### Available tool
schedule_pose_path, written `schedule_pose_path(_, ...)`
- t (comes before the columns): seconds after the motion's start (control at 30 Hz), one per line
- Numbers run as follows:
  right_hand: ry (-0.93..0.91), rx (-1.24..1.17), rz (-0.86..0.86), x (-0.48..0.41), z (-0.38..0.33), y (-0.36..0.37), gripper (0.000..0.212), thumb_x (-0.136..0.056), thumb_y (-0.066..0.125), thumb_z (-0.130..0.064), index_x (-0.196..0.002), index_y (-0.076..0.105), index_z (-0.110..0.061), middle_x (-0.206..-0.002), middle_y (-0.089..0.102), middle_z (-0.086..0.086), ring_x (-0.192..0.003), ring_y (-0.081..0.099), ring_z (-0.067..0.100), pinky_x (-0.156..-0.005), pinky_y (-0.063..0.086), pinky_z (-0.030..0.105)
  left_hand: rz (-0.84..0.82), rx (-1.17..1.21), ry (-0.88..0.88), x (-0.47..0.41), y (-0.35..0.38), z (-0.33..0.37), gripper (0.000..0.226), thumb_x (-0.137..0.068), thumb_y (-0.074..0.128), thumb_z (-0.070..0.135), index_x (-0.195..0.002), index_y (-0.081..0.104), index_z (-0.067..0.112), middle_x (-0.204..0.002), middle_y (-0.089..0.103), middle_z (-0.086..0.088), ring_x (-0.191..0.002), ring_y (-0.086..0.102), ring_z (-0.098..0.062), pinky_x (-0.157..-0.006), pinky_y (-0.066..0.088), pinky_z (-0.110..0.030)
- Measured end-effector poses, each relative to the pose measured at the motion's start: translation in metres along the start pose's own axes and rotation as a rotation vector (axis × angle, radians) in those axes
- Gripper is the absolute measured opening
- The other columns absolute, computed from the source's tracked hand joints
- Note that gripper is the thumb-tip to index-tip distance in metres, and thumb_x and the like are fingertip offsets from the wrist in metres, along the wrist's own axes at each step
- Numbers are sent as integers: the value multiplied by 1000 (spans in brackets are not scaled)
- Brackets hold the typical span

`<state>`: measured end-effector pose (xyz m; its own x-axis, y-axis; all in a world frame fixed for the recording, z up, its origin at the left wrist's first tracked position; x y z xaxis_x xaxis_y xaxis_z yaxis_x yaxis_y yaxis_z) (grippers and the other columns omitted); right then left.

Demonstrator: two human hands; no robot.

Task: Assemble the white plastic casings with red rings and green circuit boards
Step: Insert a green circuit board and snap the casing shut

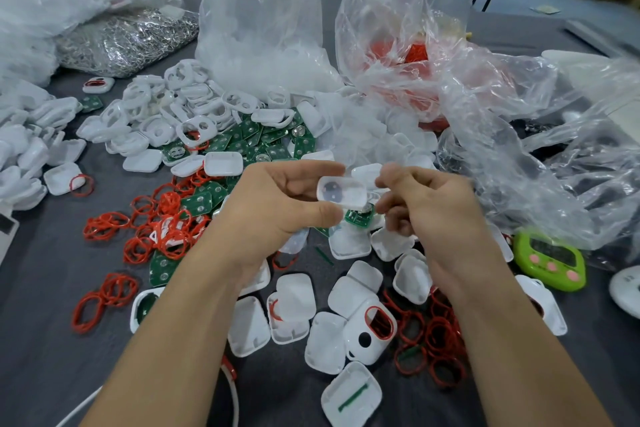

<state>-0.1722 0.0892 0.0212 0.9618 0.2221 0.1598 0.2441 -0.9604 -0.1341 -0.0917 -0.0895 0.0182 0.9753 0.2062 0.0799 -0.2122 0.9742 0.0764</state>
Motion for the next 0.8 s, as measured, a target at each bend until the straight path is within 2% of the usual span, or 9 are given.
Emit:
schedule_pose_path(0.07, -182, 337, 92, -1, 0, -7, 9, -84, 78, -26, -76, 78, -30, -65, 72, -8, -51, 60, 5, -59, 49, 22, 23, 28, -5, 0, -5, 1, 49, -75, 79, -12, -114, 75, 16, -102, 80, -5, -89, 75, -17, -75, 58, -20)
schedule_pose_path(0.17, -330, 684, 29, 5, -1, -1, 10, -75, 84, -29, -78, 77, -35, -74, 69, -17, -67, 59, -5, -61, 40, 6, 81, 61, -1, 0, -11, 1, 50, -73, 78, -14, -115, 75, 13, -100, 80, -6, -87, 75, -17, -73, 57, -19)
schedule_pose_path(0.27, -354, 866, -74, 8, 2, 10, 29, -70, 88, -34, -97, 78, -34, -103, 65, -14, -97, 55, 1, -82, 37, 17, 104, 102, 11, -1, -15, 2, 50, -73, 76, -15, -115, 75, 12, -99, 80, -6, -86, 75, -12, -71, 55, -15)
schedule_pose_path(0.3, -366, 887, -80, 8, 3, 12, 32, -71, 88, -33, -102, 77, -34, -108, 64, -12, -104, 54, 6, -87, 38, 21, 103, 119, 15, -2, -16, 3, 50, -73, 75, -14, -115, 74, 13, -101, 80, -6, -87, 75, -12, -71, 55, -14)
schedule_pose_path(0.37, -393, 857, -50, 8, 3, 12, 29, -77, 85, -31, -105, 78, -31, -106, 65, -15, -101, 55, 5, -90, 42, 24, 102, 135, 23, -2, -17, 4, 50, -72, 76, -12, -115, 74, 14, -101, 80, -5, -87, 75, -11, -71, 55, -14)
schedule_pose_path(0.5, -383, 640, 45, 5, 5, 6, 11, -81, 81, -25, -88, 81, -33, -66, 62, -35, -68, 59, -8, -65, 41, 4, 95, 152, 28, -1, -16, 3, 55, -61, 78, -1, -113, 74, 15, -102, 80, -6, -88, 75, -13, -73, 55, -16)
schedule_pose_path(0.6, -400, 623, 31, 4, 4, 4, 11, -76, 85, -25, -79, 79, -33, -71, 66, -32, -67, 62, -7, -60, 41, 3, 96, 124, 34, -2, -14, 2, 52, -66, 78, -9, -112, 74, 14, -102, 80, -6, -88, 75, -13, -73, 56, -17)
schedule_pose_path(0.7, -347, 579, -98, 4, 5, 6, 14, -77, 86, -27, -86, 80, -36, -72, 69, -27, -66, 64, -5, -60, 43, 5, 95, 99, 30, -1, -14, 1, 49, -72, 76, -15, -111, 75, 14, -101, 80, -6, -85, 75, -12, -72, 56, -17)
schedule_pose_path(0.8, -403, 603, -62, -2, -1, -1, 29, -83, 77, -9, -89, 82, -37, -69, 67, -27, -59, 57, 0, -57, 41, 6, 96, 84, 25, -1, -14, 1, 49, -73, 76, -16, -110, 76, 16, -101, 80, -5, -86, 75, -13, -73, 56, -17)
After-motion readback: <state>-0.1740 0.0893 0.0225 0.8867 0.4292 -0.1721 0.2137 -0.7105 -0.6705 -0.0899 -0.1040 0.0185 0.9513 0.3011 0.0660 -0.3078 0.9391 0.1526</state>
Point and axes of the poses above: each hand's wrist, its own x-axis away from the middle knuckle, its own y-axis out of the palm, z = x × y, the point moved 2 cm from there along -x, towards the middle knuckle
